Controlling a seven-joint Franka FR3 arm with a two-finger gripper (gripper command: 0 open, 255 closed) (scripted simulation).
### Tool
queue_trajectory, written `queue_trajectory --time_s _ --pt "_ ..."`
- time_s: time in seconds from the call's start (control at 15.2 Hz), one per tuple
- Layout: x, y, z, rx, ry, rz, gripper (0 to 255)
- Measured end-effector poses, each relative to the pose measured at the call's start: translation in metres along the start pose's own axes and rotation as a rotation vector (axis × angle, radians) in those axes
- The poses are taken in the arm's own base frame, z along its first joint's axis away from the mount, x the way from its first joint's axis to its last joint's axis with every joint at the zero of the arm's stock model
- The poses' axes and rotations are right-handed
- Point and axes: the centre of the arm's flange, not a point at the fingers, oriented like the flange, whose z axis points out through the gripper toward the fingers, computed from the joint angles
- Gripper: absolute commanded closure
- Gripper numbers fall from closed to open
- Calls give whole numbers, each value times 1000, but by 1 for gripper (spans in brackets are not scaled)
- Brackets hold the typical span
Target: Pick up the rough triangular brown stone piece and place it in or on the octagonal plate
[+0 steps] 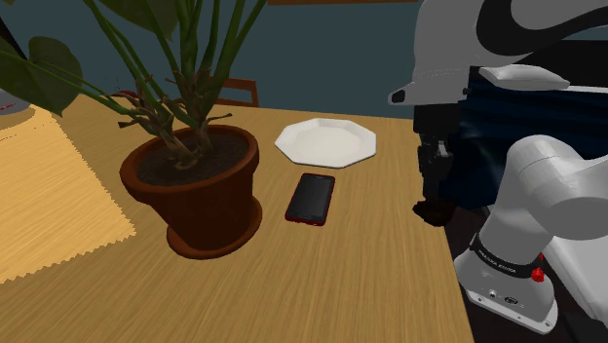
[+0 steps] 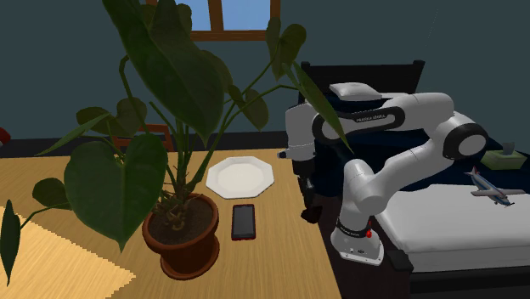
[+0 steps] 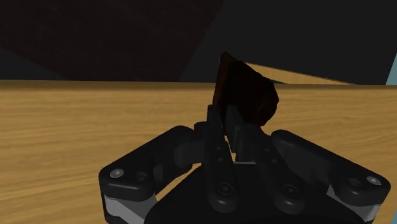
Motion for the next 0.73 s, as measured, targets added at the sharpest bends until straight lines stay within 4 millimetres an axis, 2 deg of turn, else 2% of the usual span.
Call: queue_trajectory --time_s 0.33,0.4,0.46,0.53,0.73 --pt "0 0 0 0 0 0 255" --pt "0 0 0 0 0 0 0" --pt "0 0 0 0 0 0 0" --pt "4 -13 -1 -52 -20 -34 0" --pt "21 -87 5 -329 -121 -212 0"
